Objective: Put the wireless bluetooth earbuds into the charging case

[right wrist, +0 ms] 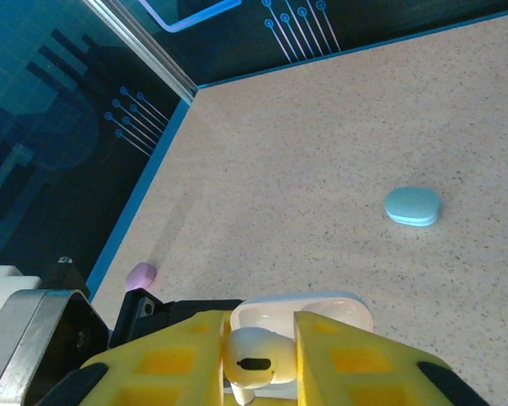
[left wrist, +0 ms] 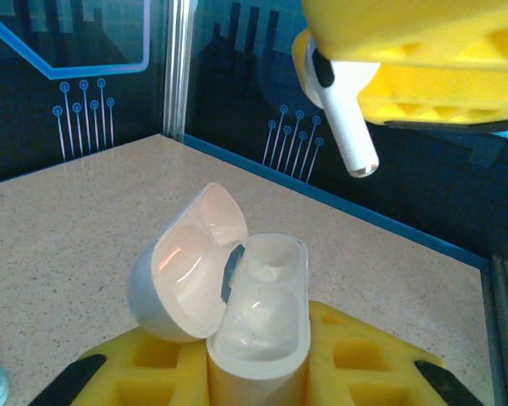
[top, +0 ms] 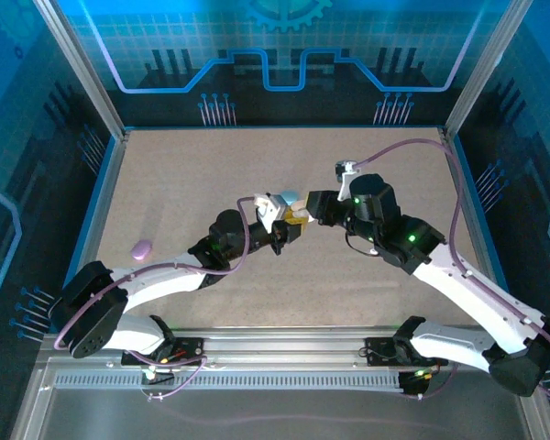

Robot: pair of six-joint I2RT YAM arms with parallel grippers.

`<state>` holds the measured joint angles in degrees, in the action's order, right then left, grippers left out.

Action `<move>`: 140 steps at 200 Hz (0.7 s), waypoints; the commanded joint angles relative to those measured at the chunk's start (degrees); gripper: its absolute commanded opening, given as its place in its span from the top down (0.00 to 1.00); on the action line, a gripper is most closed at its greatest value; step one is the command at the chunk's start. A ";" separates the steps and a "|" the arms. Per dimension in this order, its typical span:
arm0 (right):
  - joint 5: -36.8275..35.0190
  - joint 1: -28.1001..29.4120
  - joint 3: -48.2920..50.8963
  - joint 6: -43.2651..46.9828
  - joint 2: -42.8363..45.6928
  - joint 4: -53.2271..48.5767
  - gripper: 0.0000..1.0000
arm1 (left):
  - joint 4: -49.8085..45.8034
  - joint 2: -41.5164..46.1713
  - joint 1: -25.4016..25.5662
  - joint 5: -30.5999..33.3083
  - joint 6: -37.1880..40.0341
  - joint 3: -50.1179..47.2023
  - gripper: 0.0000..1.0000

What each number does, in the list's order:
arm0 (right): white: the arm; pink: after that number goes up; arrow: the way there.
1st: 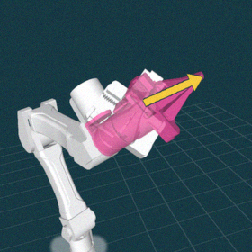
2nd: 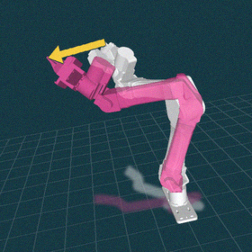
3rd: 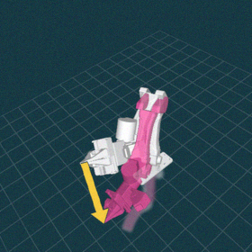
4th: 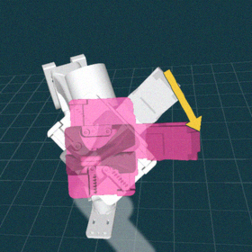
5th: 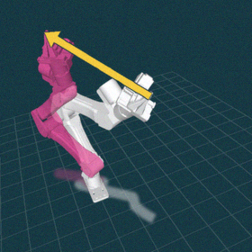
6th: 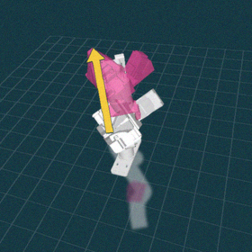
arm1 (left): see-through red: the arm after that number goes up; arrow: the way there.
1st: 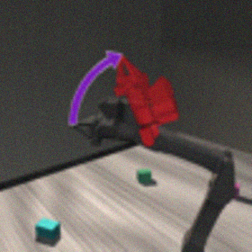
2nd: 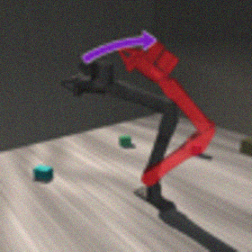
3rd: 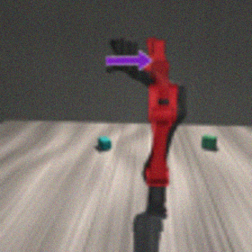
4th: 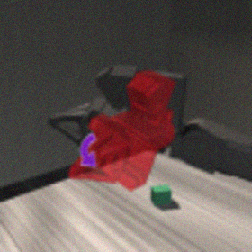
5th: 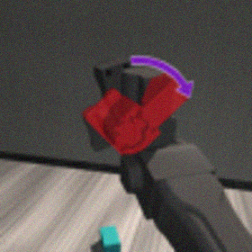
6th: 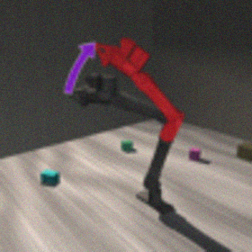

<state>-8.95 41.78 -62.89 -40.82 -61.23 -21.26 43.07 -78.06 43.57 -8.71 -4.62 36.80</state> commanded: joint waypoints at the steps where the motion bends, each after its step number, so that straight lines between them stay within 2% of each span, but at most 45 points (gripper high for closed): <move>1: -0.61 1.01 0.89 1.09 -0.63 3.49 0.73 | 4.01 0.02 0.64 1.24 -1.04 1.08 0.77; 140: 4.14 2.25 2.33 2.49 -3.59 5.49 0.75 | 5.21 1.25 0.81 2.97 -1.70 1.03 0.77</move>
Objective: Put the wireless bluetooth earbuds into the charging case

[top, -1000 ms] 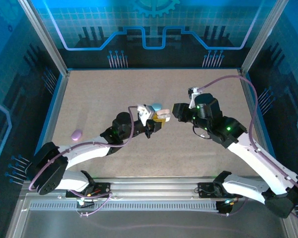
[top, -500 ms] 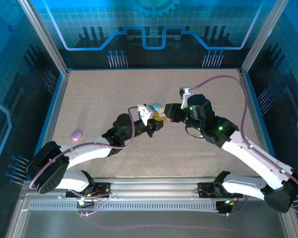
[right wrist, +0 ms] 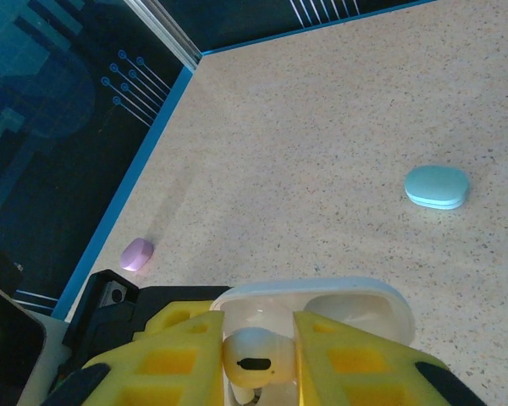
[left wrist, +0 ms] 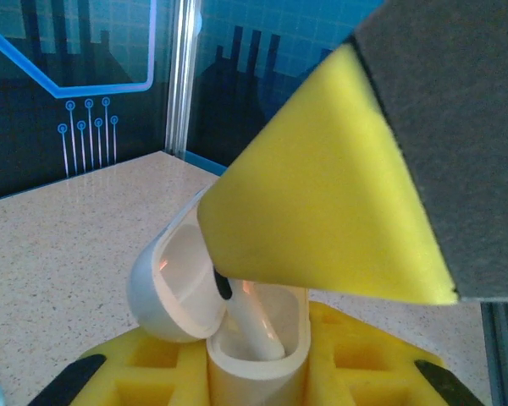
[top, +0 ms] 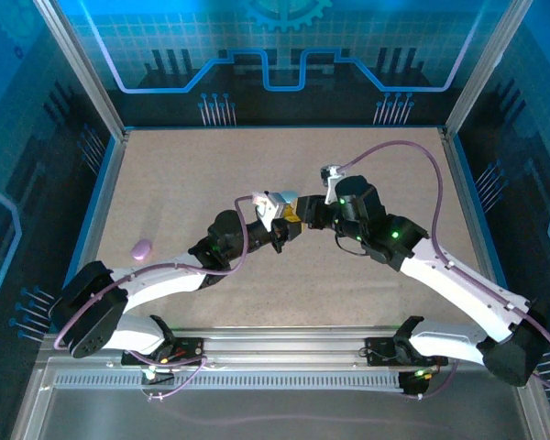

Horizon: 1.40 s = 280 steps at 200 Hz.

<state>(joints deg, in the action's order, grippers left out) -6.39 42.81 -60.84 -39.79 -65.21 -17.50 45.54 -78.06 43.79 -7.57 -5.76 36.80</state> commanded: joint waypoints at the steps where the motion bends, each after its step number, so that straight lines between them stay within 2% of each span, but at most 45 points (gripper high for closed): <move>1: 1.66 1.23 0.28 1.47 0.37 1.70 0.75 | 2.73 1.25 0.59 1.89 -0.48 1.06 0.77; 57: 4.22 1.31 1.06 2.62 1.73 0.87 0.76 | 3.41 1.69 0.60 2.79 0.37 0.80 0.77; 87: 6.10 1.28 0.91 4.08 1.71 0.33 0.73 | 3.89 1.95 0.61 2.39 0.84 0.57 0.77; 193: 7.03 1.31 -0.79 5.98 1.23 -1.78 0.70 | 4.28 2.83 0.60 1.33 2.55 0.20 0.77; 264: 5.61 0.95 -1.64 6.13 2.37 -3.41 0.60 | 4.24 2.95 0.61 0.63 3.84 -0.28 0.77; 280: 5.57 0.82 -2.07 6.13 2.63 -3.59 0.54 | 4.21 2.99 0.59 0.65 4.05 -0.32 0.77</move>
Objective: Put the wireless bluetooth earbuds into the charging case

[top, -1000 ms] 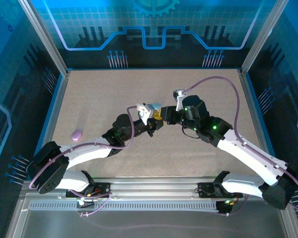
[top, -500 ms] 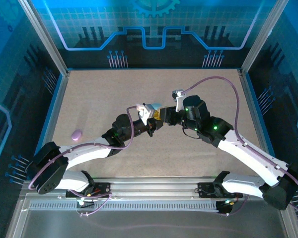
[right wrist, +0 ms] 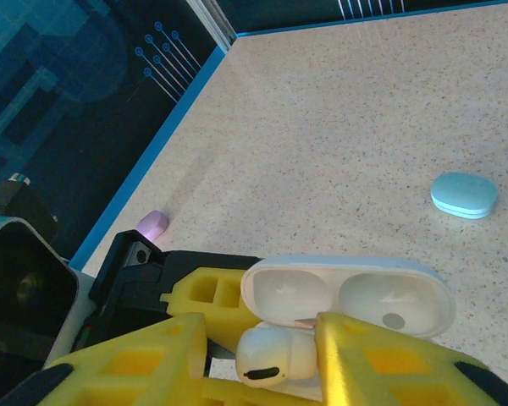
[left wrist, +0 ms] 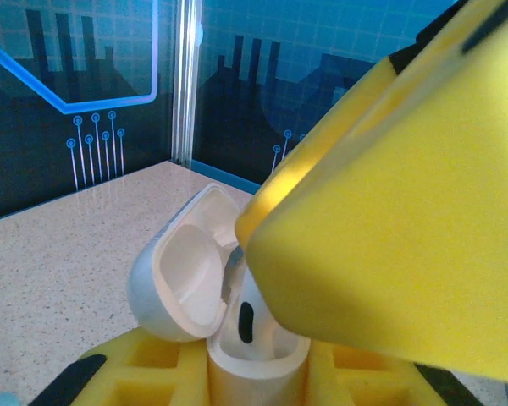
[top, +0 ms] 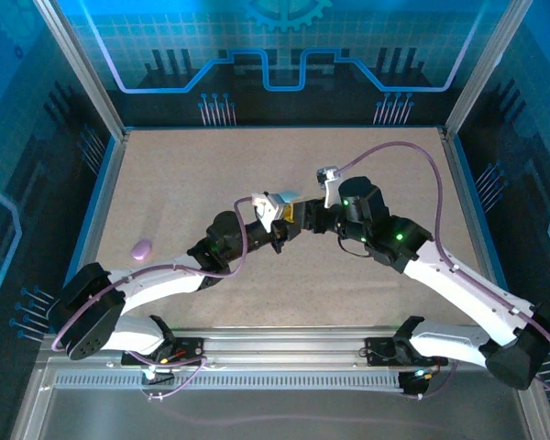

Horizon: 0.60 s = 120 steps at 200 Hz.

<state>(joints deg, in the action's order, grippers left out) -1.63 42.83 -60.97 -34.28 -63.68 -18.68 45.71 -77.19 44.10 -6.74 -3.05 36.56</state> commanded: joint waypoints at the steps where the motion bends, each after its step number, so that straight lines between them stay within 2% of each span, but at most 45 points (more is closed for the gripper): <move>1: 0.78 0.83 -1.95 0.62 1.10 -2.46 0.54 | 4.03 2.08 0.29 -0.19 1.36 -0.12 0.77; 60: 1.01 0.33 -4.63 1.57 1.43 -3.84 0.50 | 3.87 2.14 0.29 -0.64 1.94 -0.26 0.77; 81: -0.14 0.00 -6.54 2.64 3.01 -4.94 0.44 | 3.64 2.35 0.29 -0.21 2.57 -0.77 0.77; 105: -8.72 -1.38 -9.93 4.65 5.89 -11.69 0.42 | 2.26 3.45 0.20 0.35 3.93 -1.55 0.77; 120: -13.54 -6.05 -10.18 4.03 7.62 -17.19 0.45 | 1.15 4.59 0.21 1.38 5.00 -2.13 0.77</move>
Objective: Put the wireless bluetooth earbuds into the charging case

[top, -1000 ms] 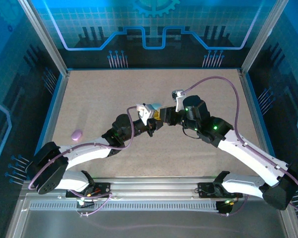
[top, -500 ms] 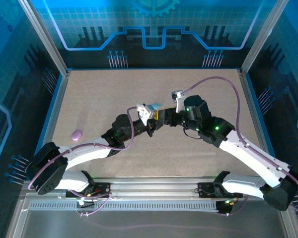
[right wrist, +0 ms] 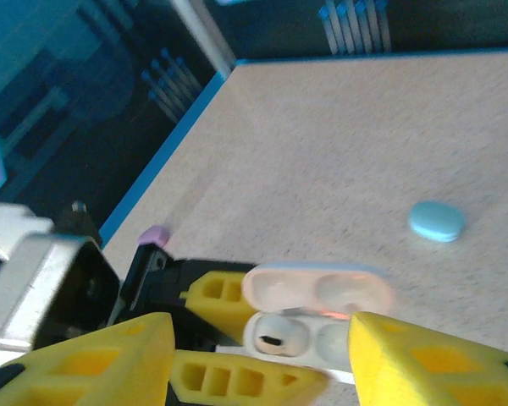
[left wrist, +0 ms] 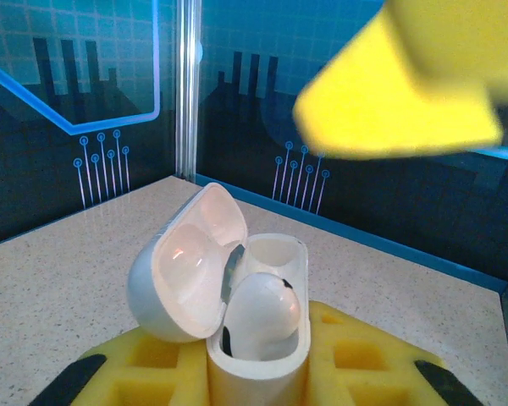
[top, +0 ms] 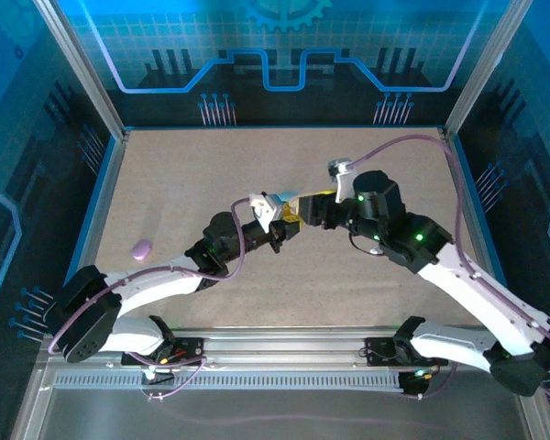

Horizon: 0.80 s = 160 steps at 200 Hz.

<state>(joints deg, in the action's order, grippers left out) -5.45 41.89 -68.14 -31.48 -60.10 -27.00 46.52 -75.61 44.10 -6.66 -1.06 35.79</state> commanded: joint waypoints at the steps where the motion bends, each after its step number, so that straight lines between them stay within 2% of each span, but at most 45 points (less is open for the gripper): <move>1: -9.82 -5.48 -2.94 1.07 4.12 -9.17 0.45 | 0.29 3.06 0.20 1.38 3.09 -1.40 0.77; 18: -8.21 -15.56 -0.86 -2.15 4.90 -15.53 0.49 | -0.33 4.34 0.06 2.30 3.93 -2.16 0.77; 39: 1.28 -28.65 4.14 -3.49 3.05 -20.77 0.51 | -0.92 5.74 -0.34 2.65 4.17 -2.72 0.77; 60: 7.24 -36.22 8.49 -1.95 -2.27 -24.06 0.51 | -1.51 6.68 -0.71 2.43 4.30 -3.00 0.77; 92: 9.85 -40.17 13.07 -1.26 -12.47 -23.96 0.47 | -1.76 7.23 -0.97 2.26 4.22 -3.35 0.77; 119: 9.19 -40.42 16.54 -2.48 -17.09 -19.08 0.43 | -1.88 7.71 -1.05 2.15 4.14 -3.53 0.76; 160: 11.43 -40.58 17.10 -0.24 -24.59 -13.38 0.42 | -2.23 7.93 -1.28 2.04 4.14 -3.54 0.76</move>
<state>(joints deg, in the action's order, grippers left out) 3.60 2.11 -51.20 -33.17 -81.47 -44.21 43.57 -69.28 43.29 -5.15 1.96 32.62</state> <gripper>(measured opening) 0.576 0.238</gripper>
